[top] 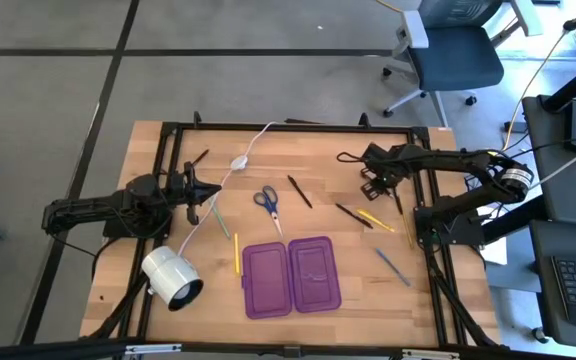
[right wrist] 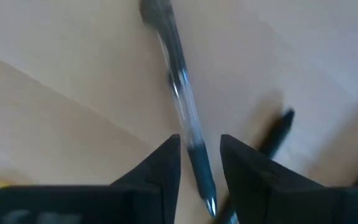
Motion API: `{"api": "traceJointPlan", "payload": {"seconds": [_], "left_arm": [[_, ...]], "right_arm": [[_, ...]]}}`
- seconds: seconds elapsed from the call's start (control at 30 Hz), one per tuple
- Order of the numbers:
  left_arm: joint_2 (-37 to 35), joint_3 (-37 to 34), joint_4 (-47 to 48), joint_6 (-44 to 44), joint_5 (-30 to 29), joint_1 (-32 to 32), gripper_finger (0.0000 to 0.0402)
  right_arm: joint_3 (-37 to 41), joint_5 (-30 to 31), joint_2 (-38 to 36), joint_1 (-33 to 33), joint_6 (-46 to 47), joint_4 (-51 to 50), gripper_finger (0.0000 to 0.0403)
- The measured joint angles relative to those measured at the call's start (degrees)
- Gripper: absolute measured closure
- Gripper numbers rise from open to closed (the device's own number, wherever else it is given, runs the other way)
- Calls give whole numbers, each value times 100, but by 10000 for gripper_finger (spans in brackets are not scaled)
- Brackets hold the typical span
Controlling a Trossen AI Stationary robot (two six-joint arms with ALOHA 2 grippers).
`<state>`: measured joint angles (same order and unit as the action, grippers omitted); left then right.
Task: Pick & place school supplies into a supply box
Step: Put the transparent pen into the purple supply box
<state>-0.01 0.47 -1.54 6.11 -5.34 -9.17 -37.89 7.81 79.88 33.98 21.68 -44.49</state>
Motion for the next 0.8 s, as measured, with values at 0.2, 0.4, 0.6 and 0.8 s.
{"api": "traceJointPlan", "payload": {"seconds": [0.2, 0.4, 0.6, 0.8], "left_arm": [[0, 0, -1, 217, 2, 0, 398], [0, 0, -2, 217, 3, 0, 398], [0, 1, -1, 217, 4, 0, 398], [0, 0, 0, 232, 4, 0, 398]], "right_arm": [[0, -89, 0, -2, 23, -321, 284], [113, -172, 2, 0, -127, 1, 284], [432, -343, -18, -2, -85, 317, 284], [492, -354, -15, -4, 45, 322, 293]]}}
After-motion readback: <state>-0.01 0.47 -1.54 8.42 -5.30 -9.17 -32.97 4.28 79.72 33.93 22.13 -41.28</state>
